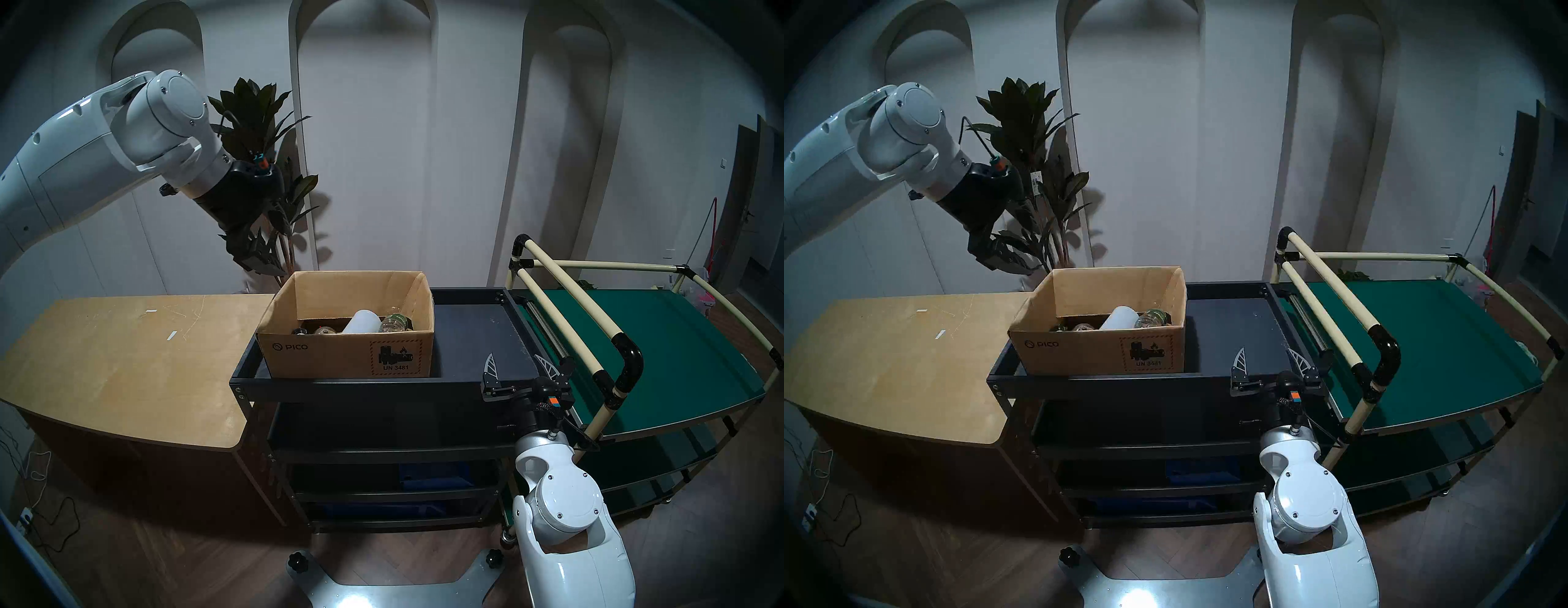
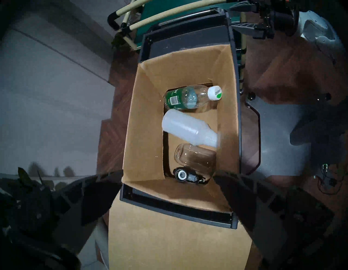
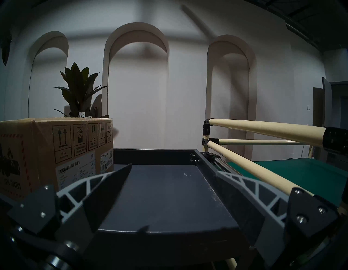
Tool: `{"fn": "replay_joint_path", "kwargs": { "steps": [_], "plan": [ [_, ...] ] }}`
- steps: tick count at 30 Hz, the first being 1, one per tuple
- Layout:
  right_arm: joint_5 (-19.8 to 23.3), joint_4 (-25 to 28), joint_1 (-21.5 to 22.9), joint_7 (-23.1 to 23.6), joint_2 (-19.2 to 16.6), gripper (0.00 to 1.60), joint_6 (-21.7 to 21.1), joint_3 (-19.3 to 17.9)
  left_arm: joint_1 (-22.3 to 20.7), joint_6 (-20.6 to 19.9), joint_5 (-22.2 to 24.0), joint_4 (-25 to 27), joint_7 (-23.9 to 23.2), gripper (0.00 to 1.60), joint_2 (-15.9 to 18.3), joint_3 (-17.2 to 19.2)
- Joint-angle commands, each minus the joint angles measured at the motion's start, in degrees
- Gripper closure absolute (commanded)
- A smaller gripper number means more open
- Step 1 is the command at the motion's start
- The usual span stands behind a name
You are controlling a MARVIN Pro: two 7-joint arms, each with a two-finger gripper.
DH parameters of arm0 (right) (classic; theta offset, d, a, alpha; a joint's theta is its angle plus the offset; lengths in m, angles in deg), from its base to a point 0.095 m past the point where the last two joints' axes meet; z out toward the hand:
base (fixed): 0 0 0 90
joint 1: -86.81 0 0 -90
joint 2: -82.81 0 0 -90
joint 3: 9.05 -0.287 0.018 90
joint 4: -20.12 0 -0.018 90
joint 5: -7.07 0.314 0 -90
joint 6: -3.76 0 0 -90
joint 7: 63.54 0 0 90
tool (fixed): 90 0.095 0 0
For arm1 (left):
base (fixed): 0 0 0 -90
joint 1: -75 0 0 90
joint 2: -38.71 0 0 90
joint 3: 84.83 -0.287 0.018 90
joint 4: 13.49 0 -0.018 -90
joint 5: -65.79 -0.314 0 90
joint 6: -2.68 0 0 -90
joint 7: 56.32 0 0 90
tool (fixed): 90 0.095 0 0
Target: Put the storage box onto the shelf
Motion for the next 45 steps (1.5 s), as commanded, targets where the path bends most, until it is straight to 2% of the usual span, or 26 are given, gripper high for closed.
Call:
{"fn": "replay_joint_path", "kwargs": {
  "steps": [1, 19, 28, 38, 45],
  "plan": [
    [-0.01, 0.84, 0.50, -0.04, 0.00, 0.00, 0.28, -0.04, 0.21, -2.41, 0.83, 0.31, 4.39, 0.00, 6.40, 1.09],
    [0.24, 0.34, 0.86, -0.03, -0.01, 0.00, 0.33, -0.05, 1.66, -7.71, 4.19, 2.53, 15.00, 0.00, 16.37, 1.09],
    [0.35, 0.20, 1.03, -0.03, -0.02, 0.00, 0.34, -0.06, 4.09, -10.72, 8.40, 2.82, 19.04, 0.00, 20.56, -0.05],
    [0.45, 0.06, 1.19, -0.02, -0.02, 0.00, 0.35, -0.06, 6.98, -12.92, 14.97, 1.29, 21.40, 0.00, 22.46, -1.27],
    [0.51, -0.04, 1.28, -0.02, -0.03, 0.00, 0.34, -0.07, 7.99, -12.37, 19.58, 1.01, 22.05, 0.00, 23.18, -1.27]
  ]
}}
